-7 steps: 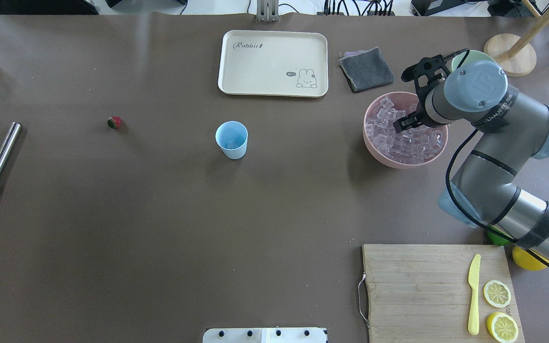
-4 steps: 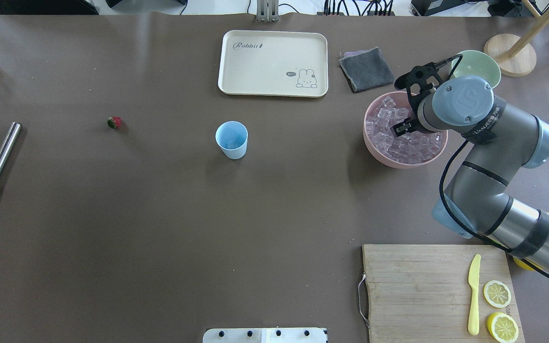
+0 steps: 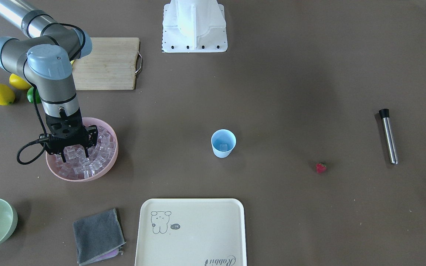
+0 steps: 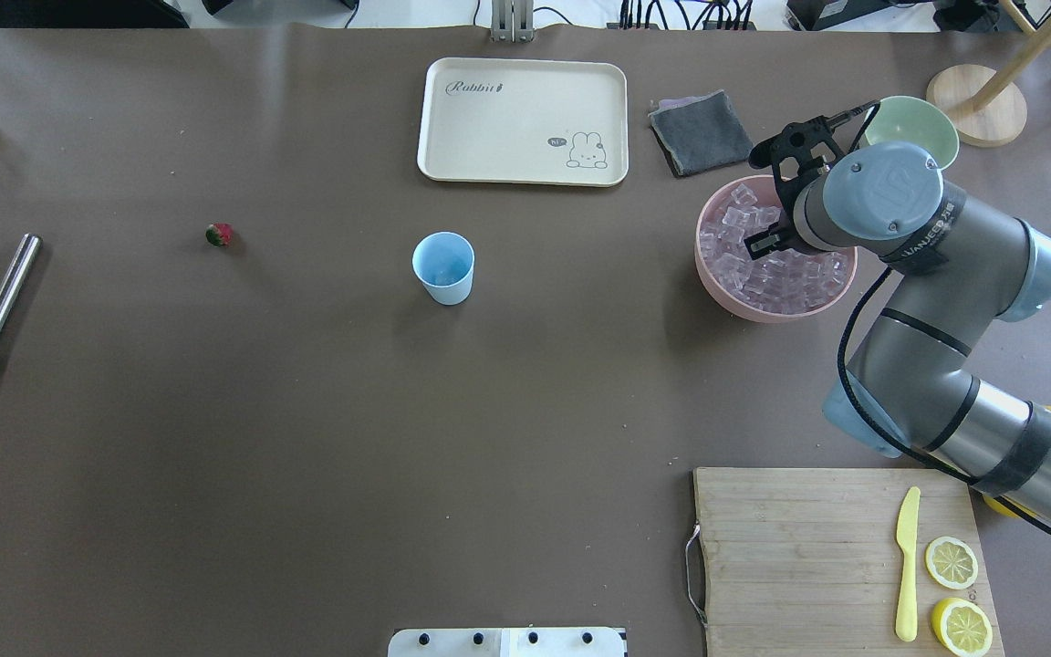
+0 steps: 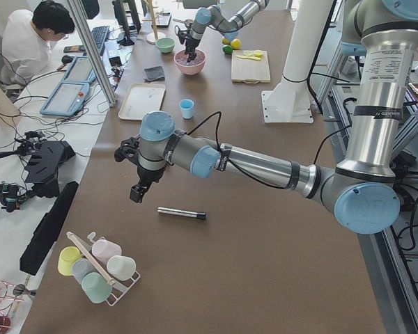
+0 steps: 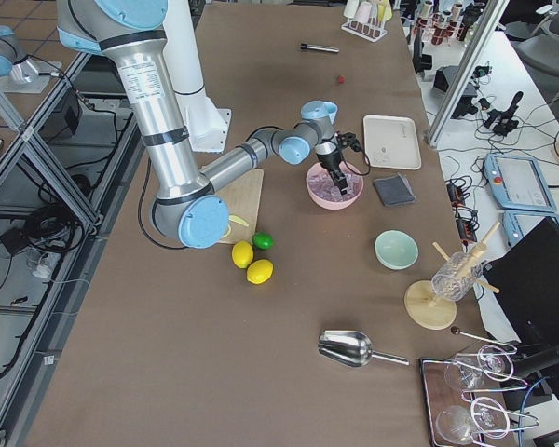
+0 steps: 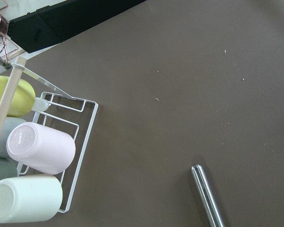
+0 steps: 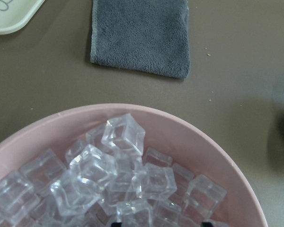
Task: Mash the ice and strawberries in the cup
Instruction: 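Close the right gripper on an ice cube in the pink bowl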
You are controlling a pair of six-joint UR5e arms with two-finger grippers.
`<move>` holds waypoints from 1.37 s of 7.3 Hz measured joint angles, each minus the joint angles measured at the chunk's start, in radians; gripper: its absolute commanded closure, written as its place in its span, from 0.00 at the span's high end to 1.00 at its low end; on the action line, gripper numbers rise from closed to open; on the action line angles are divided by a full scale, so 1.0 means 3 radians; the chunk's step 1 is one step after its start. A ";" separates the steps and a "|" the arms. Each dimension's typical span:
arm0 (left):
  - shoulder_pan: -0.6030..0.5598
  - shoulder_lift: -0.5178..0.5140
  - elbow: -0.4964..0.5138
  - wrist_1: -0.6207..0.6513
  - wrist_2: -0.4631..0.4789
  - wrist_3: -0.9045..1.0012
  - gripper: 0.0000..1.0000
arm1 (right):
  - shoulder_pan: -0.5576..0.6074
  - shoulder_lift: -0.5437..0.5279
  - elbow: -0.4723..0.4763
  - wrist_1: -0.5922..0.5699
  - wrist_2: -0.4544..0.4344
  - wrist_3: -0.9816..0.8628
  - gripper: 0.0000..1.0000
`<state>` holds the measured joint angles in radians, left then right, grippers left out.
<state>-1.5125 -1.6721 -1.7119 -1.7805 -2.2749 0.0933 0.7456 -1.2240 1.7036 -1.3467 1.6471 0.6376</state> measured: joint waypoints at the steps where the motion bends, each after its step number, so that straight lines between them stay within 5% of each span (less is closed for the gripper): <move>1: 0.0000 0.0000 0.0001 -0.0003 0.0000 -0.0002 0.97 | -0.0002 0.0002 -0.0002 0.0000 0.0001 0.0003 0.62; 10: 0.0000 0.0023 0.0008 -0.0022 0.0000 0.0001 0.97 | -0.0058 -0.0043 0.0017 0.0000 -0.0009 0.0086 0.60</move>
<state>-1.5125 -1.6651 -1.7094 -1.7871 -2.2749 0.0936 0.7283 -1.2370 1.7085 -1.3468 1.6442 0.6633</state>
